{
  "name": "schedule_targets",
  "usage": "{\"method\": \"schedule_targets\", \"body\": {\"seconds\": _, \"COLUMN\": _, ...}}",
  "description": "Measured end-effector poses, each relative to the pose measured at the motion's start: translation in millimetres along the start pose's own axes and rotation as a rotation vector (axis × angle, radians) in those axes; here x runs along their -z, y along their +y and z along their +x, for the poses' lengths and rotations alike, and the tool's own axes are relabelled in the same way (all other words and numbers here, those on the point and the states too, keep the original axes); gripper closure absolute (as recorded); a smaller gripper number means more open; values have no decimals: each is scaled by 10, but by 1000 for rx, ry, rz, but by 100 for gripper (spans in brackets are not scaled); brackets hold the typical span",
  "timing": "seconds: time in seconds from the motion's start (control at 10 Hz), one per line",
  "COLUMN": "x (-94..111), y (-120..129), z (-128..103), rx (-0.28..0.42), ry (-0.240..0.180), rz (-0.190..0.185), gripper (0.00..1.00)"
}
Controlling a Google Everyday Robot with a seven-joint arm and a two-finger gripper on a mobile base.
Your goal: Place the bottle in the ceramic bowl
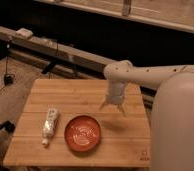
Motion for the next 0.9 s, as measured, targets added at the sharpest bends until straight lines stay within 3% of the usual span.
{"method": "schedule_targets", "body": {"seconds": 0.7, "x": 8, "y": 2, "z": -2, "rx": 2, "ry": -1, "rz": 1, "gripper": 20}}
{"method": "schedule_targets", "body": {"seconds": 0.9, "x": 64, "y": 126, "z": 66, "rx": 42, "ry": -1, "rz": -8, "gripper": 20}}
